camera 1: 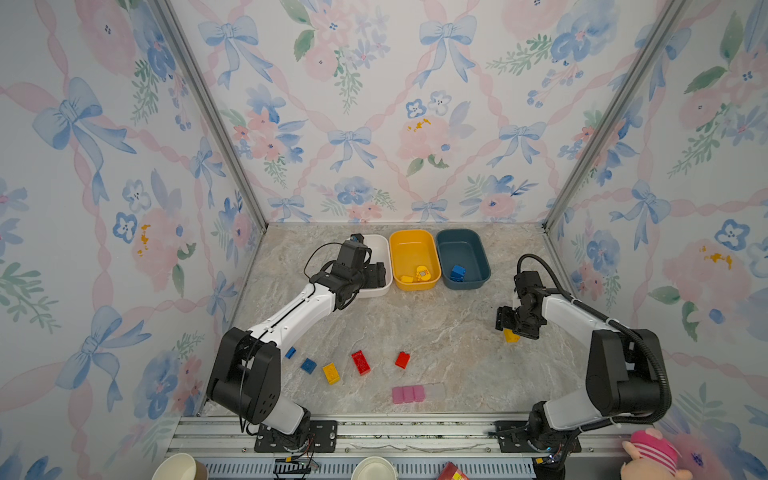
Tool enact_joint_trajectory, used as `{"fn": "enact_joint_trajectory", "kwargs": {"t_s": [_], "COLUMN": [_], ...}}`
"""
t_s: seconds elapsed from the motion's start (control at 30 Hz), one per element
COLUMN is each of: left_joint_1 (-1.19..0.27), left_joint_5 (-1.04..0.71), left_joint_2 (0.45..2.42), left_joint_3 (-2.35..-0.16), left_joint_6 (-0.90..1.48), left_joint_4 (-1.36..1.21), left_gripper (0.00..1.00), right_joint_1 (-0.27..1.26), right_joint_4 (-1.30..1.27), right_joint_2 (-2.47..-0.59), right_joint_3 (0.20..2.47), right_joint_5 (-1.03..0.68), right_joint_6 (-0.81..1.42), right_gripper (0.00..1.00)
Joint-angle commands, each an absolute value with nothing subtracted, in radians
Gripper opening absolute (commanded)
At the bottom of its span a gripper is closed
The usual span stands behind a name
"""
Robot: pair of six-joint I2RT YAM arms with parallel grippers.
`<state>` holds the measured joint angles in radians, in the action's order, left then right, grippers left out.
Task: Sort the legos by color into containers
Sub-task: 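Grasp the yellow 2x2 brick with the right gripper while the left gripper withdraws, then carry the yellow brick to the yellow tub with the right gripper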
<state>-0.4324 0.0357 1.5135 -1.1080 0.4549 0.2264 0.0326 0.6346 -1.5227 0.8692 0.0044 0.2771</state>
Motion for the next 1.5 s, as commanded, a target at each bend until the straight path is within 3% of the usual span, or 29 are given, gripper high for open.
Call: {"fn": "enact_joint_trajectory", "kwargs": {"t_s": [0.0, 0.37, 0.77, 1.17, 1.47], "left_joint_1": [-0.436, -0.436, -0.421, -0.403, -0.395], "left_joint_5": [0.021, 0.008, -0.001, -0.009, -0.008], "left_joint_2": [1.489, 1.45, 1.397, 1.299, 1.256], "left_joint_3": [-1.092, -1.031, -0.976, -0.877, -0.821], "left_joint_6": [0.468, 0.491, 0.499, 0.522, 0.533], "left_joint_4": [0.209, 0.174, 0.154, 0.143, 0.141], "left_gripper": [0.88, 0.89, 0.91, 0.94, 0.96], "right_joint_1": [0.025, 0.027, 0.086, 0.307, 0.47], "right_joint_4": [0.635, 0.656, 0.679, 0.748, 0.749], "right_joint_2": [-1.536, -1.575, -1.566, -1.539, -1.733], "right_joint_3": [0.871, 0.893, 0.909, 1.116, 1.447], "right_joint_5": [0.0, 0.01, 0.043, 0.044, 0.037], "right_joint_6": [0.277, 0.27, 0.291, 0.348, 0.341], "right_gripper": [0.72, 0.58, 0.27, 0.25, 0.25]}}
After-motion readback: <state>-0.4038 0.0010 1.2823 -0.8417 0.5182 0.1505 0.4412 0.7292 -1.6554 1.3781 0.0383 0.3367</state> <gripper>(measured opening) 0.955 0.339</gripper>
